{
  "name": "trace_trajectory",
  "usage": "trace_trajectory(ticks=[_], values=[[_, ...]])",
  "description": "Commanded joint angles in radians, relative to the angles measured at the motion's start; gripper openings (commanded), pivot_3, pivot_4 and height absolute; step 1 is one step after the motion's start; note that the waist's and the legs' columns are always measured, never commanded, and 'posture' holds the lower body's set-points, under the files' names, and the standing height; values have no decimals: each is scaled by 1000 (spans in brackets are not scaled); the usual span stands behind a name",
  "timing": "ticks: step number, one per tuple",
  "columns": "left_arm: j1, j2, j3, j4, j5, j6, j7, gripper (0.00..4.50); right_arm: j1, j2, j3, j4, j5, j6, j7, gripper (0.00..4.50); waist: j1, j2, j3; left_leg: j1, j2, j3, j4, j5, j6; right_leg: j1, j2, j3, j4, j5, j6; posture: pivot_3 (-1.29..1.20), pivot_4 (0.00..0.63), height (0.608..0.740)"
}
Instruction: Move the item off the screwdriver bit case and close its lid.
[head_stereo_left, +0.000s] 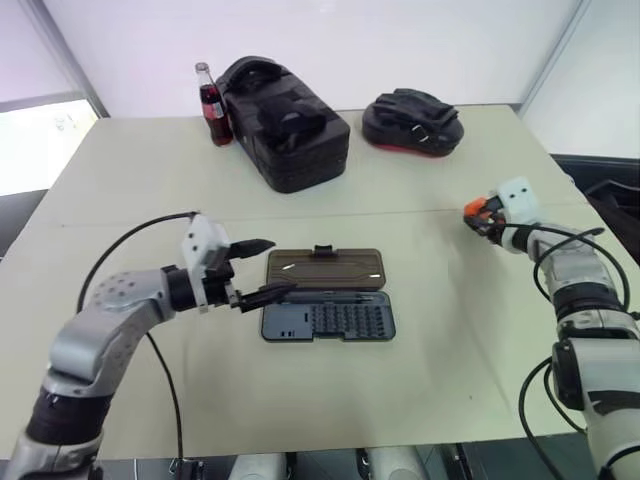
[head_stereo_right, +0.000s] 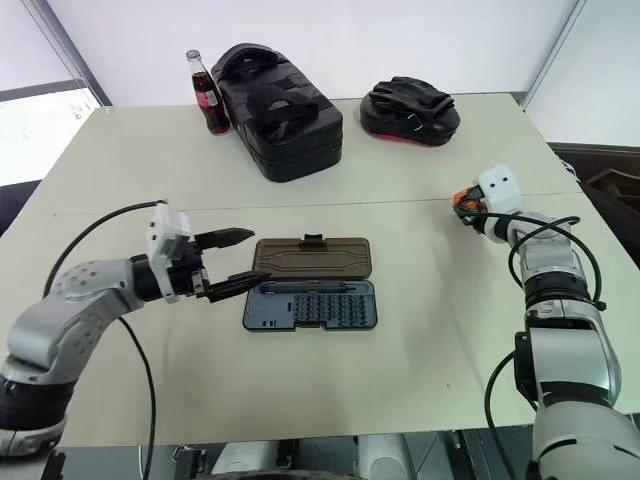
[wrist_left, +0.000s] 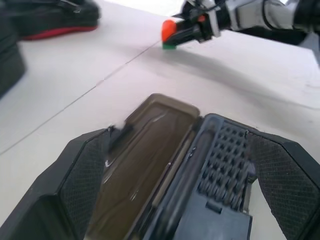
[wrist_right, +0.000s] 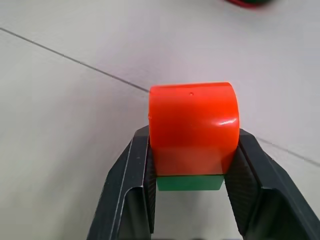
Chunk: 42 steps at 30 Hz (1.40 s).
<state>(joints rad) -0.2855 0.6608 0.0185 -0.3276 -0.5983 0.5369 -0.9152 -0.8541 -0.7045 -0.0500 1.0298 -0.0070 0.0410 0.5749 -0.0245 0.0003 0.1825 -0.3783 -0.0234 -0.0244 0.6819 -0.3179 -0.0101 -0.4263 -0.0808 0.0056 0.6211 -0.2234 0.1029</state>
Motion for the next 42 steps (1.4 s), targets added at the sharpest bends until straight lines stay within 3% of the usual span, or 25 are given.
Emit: trace_trajectory(ticks=[1, 8, 14, 15, 21, 25, 28, 31, 36, 42], values=[[-40, -16, -36, 47, 47, -56, -31, 4500, 6, -13, -21, 29, -15, -36, -80, 1303, 0, 0, 0, 0, 0, 0, 0, 0, 0, 0, 0, 1, 0, 0, 0, 0, 150, 740], [-40, -36, -36, 74, 65, -66, -37, 4500, 7, -3, -62, 69, -2, -45, -212, 1303, 4, 0, 0, 1, 1, 2, 0, 0, 0, 0, 0, 4, 1, 0, 0, 0, 150, 740], [-14, -31, -14, 68, 69, -63, -27, 4500, 9, 10, -79, 73, 13, -35, -211, 4335, 4, 0, 0, 1, 1, 2, 0, 0, 0, 0, 0, 4, 1, 0, 0, 0, 150, 740], [-9, -30, -10, 66, 70, -63, -23, 4500, 10, 9, -78, 71, 9, -31, -212, 4468, 4, 0, 0, 1, 1, 2, 0, 0, 0, 0, 0, 4, 1, 0, 0, 0, 150, 740], [12, -27, 7, 63, 69, -63, -1, 4500, 10, -14, -76, 43, -3, -36, -217, 4468, 3, 0, 0, 2, 1, 2, 0, 0, 0, 0, 1, 5, 1, 0, 0, 0, 150, 740], [15, -28, 65, 104, 57, -59, 36, 4500, -51, -97, -138, -92, 29, -56, -242, 4468, 4, 3, 2, 2, 1, 3, 0, 0, 0, 0, 0, 5, 1, 0, 0, 0, 150, 740], [-10, -29, 95, 149, 60, -46, 63, 4500, -37, -103, -208, -265, 147, -18, -123, 4468, 6, 3, 2, 2, 1, 3, 0, 0, 1, 0, 1, 6, 1, 0, 0, 0, 150, 740], [-36, -28, 113, 197, 74, -59, 78, 4500, 52, -69, -268, -540, 363, 169, 65, 4468, 4, 1, 1, 3, 2, 3, 0, -1, 1, 0, 2, 5, 1, 0, 0, 0, 150, 740], [-75, -10, 95, 270, 113, -101, 44, 4500, 254, -77, -239, -923, 593, 509, 230, 4468, 15, 1, 0, 3, 3, 1, 0, -1, 2, 2, 2, 4, 2, 0, 0, 0, 150, 740], [-174, -17, 16, 424, 212, -214, -33, 4500, 436, -116, -104, -1247, 694, 755, 311, 4468, 14, 1, 1, 2, 2, 1, 1, -1, 2, 1, 0, 4, 1, 0, 0, 0, 150, 740]])
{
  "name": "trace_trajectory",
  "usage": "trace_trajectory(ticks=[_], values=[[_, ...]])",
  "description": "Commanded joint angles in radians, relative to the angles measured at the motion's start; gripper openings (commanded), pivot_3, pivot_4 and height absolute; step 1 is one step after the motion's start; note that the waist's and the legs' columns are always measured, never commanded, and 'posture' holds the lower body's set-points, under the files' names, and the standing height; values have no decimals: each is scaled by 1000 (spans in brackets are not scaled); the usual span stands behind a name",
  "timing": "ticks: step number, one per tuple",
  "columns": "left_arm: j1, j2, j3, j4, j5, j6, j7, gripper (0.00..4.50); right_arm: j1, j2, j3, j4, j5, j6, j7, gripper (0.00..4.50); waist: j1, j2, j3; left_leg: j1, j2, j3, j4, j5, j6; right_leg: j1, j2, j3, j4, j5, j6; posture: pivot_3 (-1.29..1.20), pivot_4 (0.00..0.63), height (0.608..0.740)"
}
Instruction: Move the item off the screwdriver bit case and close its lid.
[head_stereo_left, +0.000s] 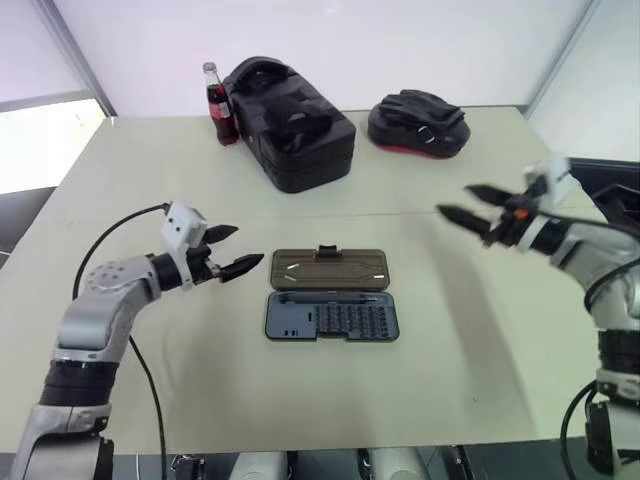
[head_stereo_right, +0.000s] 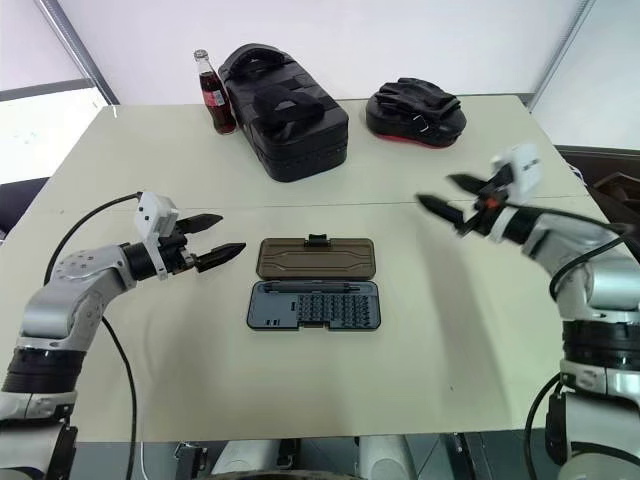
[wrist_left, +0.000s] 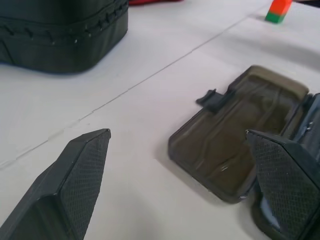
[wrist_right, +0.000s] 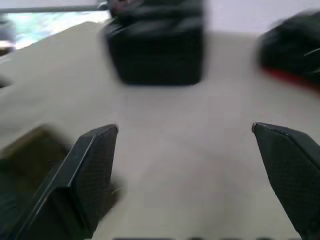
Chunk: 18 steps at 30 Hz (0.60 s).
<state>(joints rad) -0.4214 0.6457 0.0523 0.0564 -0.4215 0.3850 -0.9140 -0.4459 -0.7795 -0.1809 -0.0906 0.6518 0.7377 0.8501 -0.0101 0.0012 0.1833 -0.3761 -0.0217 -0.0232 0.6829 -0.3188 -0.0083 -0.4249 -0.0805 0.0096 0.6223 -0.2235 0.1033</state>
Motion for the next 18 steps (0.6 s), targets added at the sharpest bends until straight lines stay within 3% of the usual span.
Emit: trace_trajectory(ticks=[1, 5, 14, 18], values=[[-59, -11, -29, 72, 46, -77, -44, 4500, 48, -48, 59, -161, 23, 64, 44, 4468, 0, 0, 0, 0, 0, 0, 0, 0, 0, 0, 0, 0, 0, 0, 0, 0, 150, 740], [-98, -38, -47, 119, 60, -107, -70, 4500, 59, -31, 98, -195, -4, 50, 37, 4468, -4, -1, 0, 0, 0, 0, 0, 0, 0, 0, 0, 0, 0, 0, 0, 0, 150, 740], [-43, -58, -73, -8, 51, -72, -95, 4500, 67, -27, 113, -206, -30, 31, 47, 4468, -1, -1, 0, 0, 1, 0, 0, 0, 0, 0, 0, 0, 0, 0, 0, 0, 150, 740], [-91, -72, -90, 88, 112, -131, -81, 4500, 59, -26, 109, -224, -20, 48, 46, 4468, -1, -2, 0, 0, 0, 0, 0, 0, 0, 0, 1, 0, 0, 0, 0, 0, 150, 740]])
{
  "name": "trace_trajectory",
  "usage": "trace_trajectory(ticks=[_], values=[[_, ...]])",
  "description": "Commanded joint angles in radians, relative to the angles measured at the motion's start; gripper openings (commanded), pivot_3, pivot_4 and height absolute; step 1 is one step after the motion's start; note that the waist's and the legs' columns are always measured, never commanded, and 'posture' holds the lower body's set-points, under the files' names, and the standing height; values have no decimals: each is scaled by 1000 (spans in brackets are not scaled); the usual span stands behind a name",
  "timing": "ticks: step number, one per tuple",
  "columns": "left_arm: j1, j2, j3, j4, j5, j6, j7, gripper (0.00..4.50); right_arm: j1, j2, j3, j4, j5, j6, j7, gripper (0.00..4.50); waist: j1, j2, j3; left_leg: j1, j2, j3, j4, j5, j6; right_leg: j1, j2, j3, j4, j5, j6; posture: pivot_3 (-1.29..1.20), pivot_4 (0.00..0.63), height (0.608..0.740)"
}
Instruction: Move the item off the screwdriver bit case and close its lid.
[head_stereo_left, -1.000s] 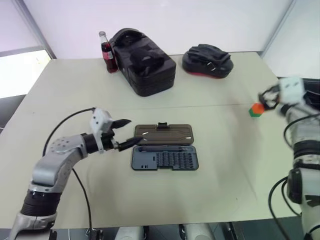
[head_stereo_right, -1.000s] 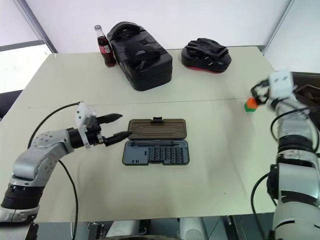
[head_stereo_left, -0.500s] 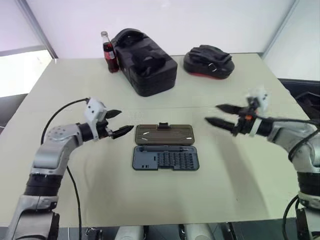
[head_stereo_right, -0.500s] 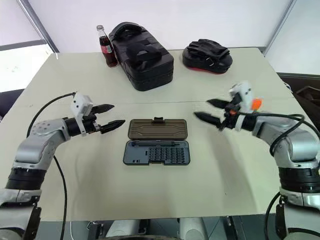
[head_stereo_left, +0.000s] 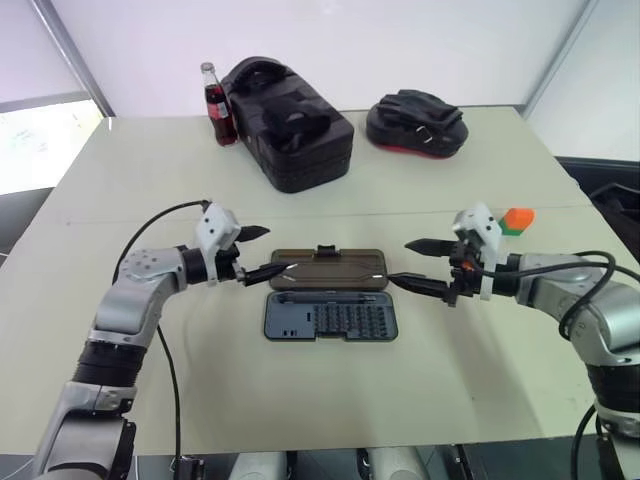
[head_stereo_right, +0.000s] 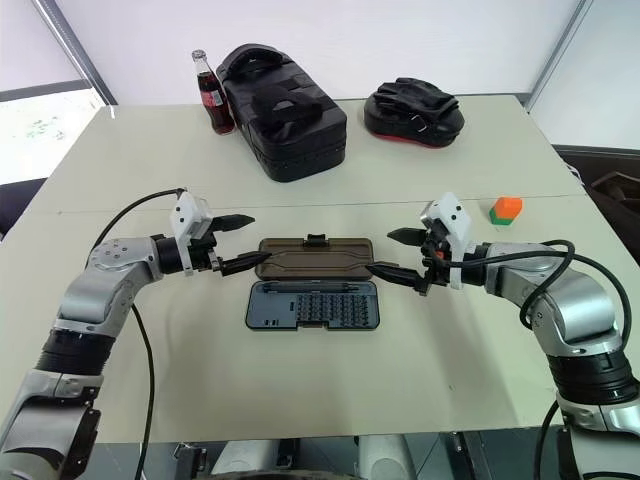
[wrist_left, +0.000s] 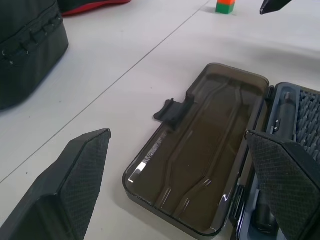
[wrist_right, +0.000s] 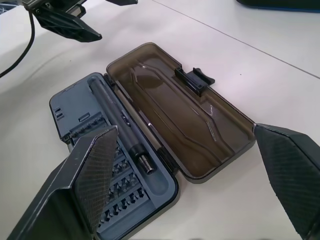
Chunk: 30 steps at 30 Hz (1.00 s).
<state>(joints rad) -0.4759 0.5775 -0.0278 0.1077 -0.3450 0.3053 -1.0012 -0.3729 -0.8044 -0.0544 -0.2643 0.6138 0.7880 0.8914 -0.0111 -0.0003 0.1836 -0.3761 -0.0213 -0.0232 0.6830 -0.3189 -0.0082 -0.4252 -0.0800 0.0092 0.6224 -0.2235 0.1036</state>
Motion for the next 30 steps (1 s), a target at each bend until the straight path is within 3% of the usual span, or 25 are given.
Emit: trace_trajectory(ticks=[1, 5, 11, 16, 23, 28, 30], values=[[-54, -10, -14, 68, 53, -70, 10, 4500, -13, -3, -17, -59, 23, 5, 8, 4468, 0, 0, 0, 0, 0, 0, 0, 0, 0, 0, 0, 0, 0, 0, 0, 0, 150, 740], [-148, -40, -33, 195, 83, -125, -22, 4500, -6, -8, -15, -96, 23, 13, 9, 4468, 2, -1, 0, -1, -2, 0, 0, 0, 0, 0, 0, 0, 0, 0, 0, 0, 150, 740], [-137, -25, -30, 115, 50, -73, -89, 4500, -8, 6, -10, -82, 5, -2, -5, 4468, -3, -2, 1, -1, -1, 0, 0, -1, 1, 0, 0, 0, -1, 0, 0, 0, 150, 740], [-123, -37, -32, 116, 78, -93, -70, 4500, -70, 61, 59, 45, -127, -107, -57, 4468, -3, -2, 1, 0, -1, 0, 0, 0, 1, 0, 0, 0, 0, 0, 0, 0, 150, 740], [20, 5, -31, -190, -23, 65, -98, 4500, -167, 98, 124, 237, -228, -227, 0, 4468, -3, -2, 1, -2, 0, 0, 0, 0, 1, -2, 0, 0, 1, 0, 0, 0, 150, 740], [183, 97, -20, -437, -90, 167, -113, 4500, -184, 114, 115, 270, -239, -243, 23, 4468, -3, -2, 1, -3, 0, 0, 0, 0, 1, -3, 0, 0, 0, 0, 0, 0, 150, 740], [208, 111, -4, -473, -110, 187, -99, 3998, -183, 116, 110, 275, -242, -246, 26, 4500, -1, -2, 1, -2, 0, 0, 0, 0, 1, -3, 0, 1, 0, 0, 0, 0, 150, 740]])
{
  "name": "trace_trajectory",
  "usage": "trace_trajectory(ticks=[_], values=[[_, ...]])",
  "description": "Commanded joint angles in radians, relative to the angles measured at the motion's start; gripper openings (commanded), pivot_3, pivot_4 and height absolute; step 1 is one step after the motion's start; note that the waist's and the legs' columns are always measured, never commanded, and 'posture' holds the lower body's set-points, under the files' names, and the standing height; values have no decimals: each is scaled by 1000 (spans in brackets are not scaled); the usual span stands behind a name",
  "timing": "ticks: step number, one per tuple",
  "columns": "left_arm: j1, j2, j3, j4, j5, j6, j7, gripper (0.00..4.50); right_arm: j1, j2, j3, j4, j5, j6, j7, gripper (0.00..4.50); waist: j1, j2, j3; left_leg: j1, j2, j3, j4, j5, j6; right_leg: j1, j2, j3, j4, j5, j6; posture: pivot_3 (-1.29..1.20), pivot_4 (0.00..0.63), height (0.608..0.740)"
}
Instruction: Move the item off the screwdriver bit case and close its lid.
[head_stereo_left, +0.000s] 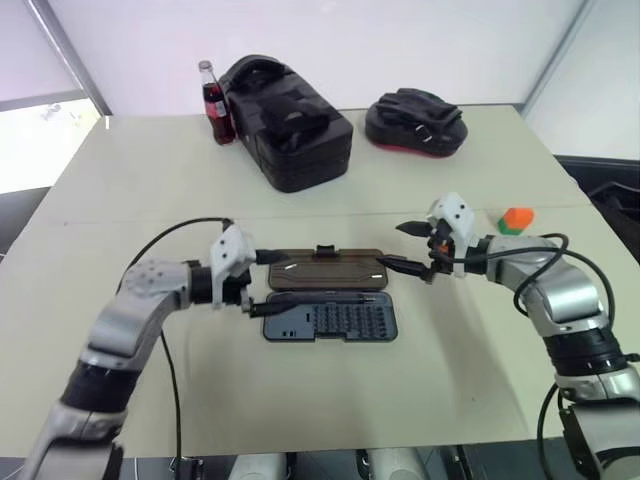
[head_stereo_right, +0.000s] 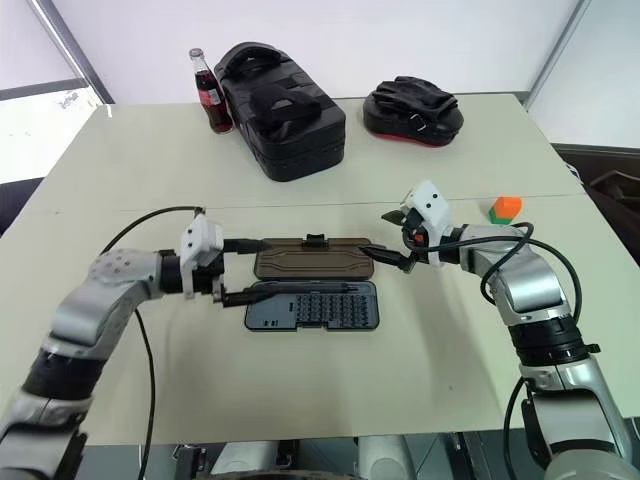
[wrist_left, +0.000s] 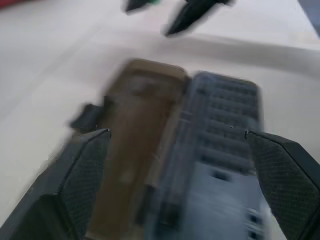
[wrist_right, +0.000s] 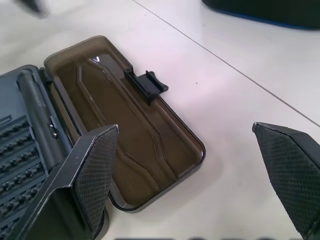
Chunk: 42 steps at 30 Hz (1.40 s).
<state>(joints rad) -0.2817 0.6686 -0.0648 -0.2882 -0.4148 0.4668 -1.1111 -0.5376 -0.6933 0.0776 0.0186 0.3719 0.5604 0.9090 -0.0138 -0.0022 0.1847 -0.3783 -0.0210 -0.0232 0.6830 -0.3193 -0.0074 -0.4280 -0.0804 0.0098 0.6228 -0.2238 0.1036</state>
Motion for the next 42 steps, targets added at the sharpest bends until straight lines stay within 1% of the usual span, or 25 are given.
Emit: trace_trajectory(ticks=[1, 3, 4, 5, 6, 7, 8, 9, 12, 16, 20, 22, 26, 29, 33, 36, 40, 42], values=[[23, 26, 41, -91, -51, 34, 15, 3725, -18, 7, -24, -4, -2, -21, 8, 4500, 3, 0, 0, 0, 0, 0, 0, 0, 0, 0, 0, 0, 0, 0, 0, 0, 150, 740], [29, 36, 45, -105, -60, 46, 22, 2780, -19, 10, -26, 1, -7, -23, 9, 4500, 3, 0, 0, 0, 0, 0, 0, 0, 0, 1, 0, 0, 0, 0, 0, 0, 150, 740], [30, 42, 44, -109, -63, 50, 22, 2194, -21, 11, -26, 4, -9, -23, 10, 4500, 3, 0, 0, 1, 0, 0, 0, 0, 0, 1, 0, 0, 0, 0, 0, 0, 150, 740], [28, 45, 42, -110, -65, 52, 24, 1714, -24, 12, -25, 7, -11, -24, 11, 4500, 2, 0, 0, 1, 0, 0, 0, 0, 0, 1, 0, 0, 0, 0, 0, 0, 150, 740], [25, 47, 40, -110, -67, 55, 26, 1077, -27, 13, -24, 10, -12, -25, 12, 4500, 1, 0, 0, 1, 0, 0, 0, 0, 0, 1, 0, 0, 0, 0, 0, 0, 150, 740], [20, 52, 35, -108, -64, 53, 26, 705, -32, 14, -21, 13, -15, -26, 16, 4500, 1, 0, 0, 1, 0, 0, 0, 0, 0, 1, 0, 0, 0, 0, 0, 0, 150, 740], [14, 57, 27, -103, -56, 49, 25, 178, -39, 14, -19, 17, -18, -27, 19, 4500, 1, 0, 0, 1, 0, 0, 0, 0, 0, 1, 0, 0, 1, 0, 0, 0, 150, 740], [9, 61, 21, -100, -50, 46, 25, 28, -44, 14, -18, 21, -20, -28, 23, 4500, 1, 0, 0, 1, 0, 0, 0, 0, 0, 1, 0, 0, 1, 0, 0, 0, 150, 740], [-3, 76, -35, -65, 18, 13, 22, 28, -70, 19, -11, 38, -31, -31, 29, 4500, 0, 0, 0, 1, 0, 0, 0, 0, 0, 1, 0, 0, 1, 0, 0, 0, 150, 740], [-22, 68, -106, 18, 89, -42, 11, 28, -100, 31, 7, 68, -55, -42, 43, 4500, -1, 0, 0, 2, -1, 0, 0, 0, 0, 1, 0, 0, 1, 0, 0, 0, 150, 740], [-24, 59, -176, 97, 160, -133, -17, 28, -127, 39, 42, 103, -93, -75, 70, 4500, 0, 0, 0, 2, -1, 1, 0, 0, 0, 1, 0, 0, 1, 0, 0, 0, 150, 740], [-35, 30, -166, 115, 155, -151, -2, 28, -141, 45, 42, 116, -96, -78, 79, 4500, 0, 0, 0, 2, -1, 1, 0, 0, 0, 1, 0, 0, 1, 0, 0, 0, 150, 740], [-46, 9, -88, 88, 74, -89, 12, 28, -145, 42, 18, 120, -76, -59, 96, 4500, 1, 0, 0, 1, -1, 1, 0, 0, 0, 1, 0, 0, 1, 0, 0, 0, 150, 740], [-20, 38, -38, 48, 25, -52, -1, 28, -127, 33, 16, 119, -80, -55, 102, 4500, 0, 0, 0, 1, 0, 0, 0, 0, 0, 1, 0, 0, 1, 0, 0, 0, 150, 740], [15, 69, -12, -10, -1, -19, 5, 28, -138, 32, 60, 153, -126, -86, 128, 4500, -3, 0, 0, 2, 0, 1, 0, 0, 0, 1, 0, 0, 1, 0, 0, 0, 150, 740], [22, 73, -7, -29, -6, -5, 18, 28, -183, 66, 93, 236, -169, -122, 128, 4500, -3, 0, 0, 2, 0, 1, 0, 0, 0, 1, 0, 0, 2, 0, 0, 0, 150, 740], [29, 81, 8, -40, -9, -1, 30, 28, -282, 128, 169, 429, -261, -215, 141, 4500, -7, 0, 0, 3, 0, 2, 0, 0, 0, 1, 0, 0, 3, 0, 0, 0, 150, 740], [29, 81, 12, -47, -12, 4, 38, 28, -319, 151, 186, 506, -287, -250, 152, 4500, -6, 0, 0, 3, 0, 1, 0, 0, 0, 0, 1, 0, 4, 0, 0, 0, 150, 740]])
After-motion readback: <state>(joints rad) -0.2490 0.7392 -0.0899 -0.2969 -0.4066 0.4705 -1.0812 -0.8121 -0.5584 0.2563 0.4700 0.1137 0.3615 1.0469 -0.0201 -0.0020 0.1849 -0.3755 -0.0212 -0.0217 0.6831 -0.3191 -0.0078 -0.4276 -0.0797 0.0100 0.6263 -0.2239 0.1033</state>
